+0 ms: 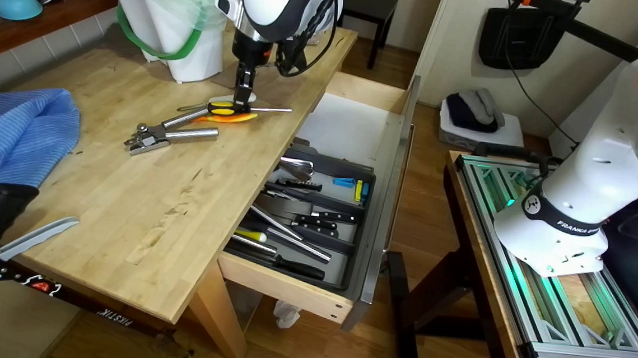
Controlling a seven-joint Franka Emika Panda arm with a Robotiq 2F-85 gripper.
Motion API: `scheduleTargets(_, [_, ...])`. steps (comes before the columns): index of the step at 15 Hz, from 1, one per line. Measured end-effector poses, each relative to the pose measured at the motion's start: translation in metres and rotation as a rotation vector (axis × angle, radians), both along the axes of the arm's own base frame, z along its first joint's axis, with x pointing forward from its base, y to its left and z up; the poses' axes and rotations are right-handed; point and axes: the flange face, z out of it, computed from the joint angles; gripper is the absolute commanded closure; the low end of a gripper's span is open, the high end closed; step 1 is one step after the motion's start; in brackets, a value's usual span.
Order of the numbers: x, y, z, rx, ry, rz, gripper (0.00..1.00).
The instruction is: Put the yellow screwdriver inside the drawer
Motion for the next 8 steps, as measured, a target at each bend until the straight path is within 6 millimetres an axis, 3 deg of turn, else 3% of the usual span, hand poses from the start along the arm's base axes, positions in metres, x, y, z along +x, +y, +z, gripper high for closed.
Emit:
scheduleTargets(2, [-0.0008,-0.0015,-0.0033,0.002,0.004,-0.003,0.62])
scheduleTargets(4, [-0.0015,-0.0025,-0.0066,0.006,0.009,-0.005,0.71])
scheduleTargets(6, [-0.0020,-0.0031,-0.0094,0.009,0.012,-0.005,0.96])
scheduleTargets(7, [-0.0020,-0.0032,-0.0104,0.011,0.012,-0.005,0.99])
scheduleTargets(8, [-0.0018,-0.0034,-0.0101,0.012,0.011,-0.005,0.94])
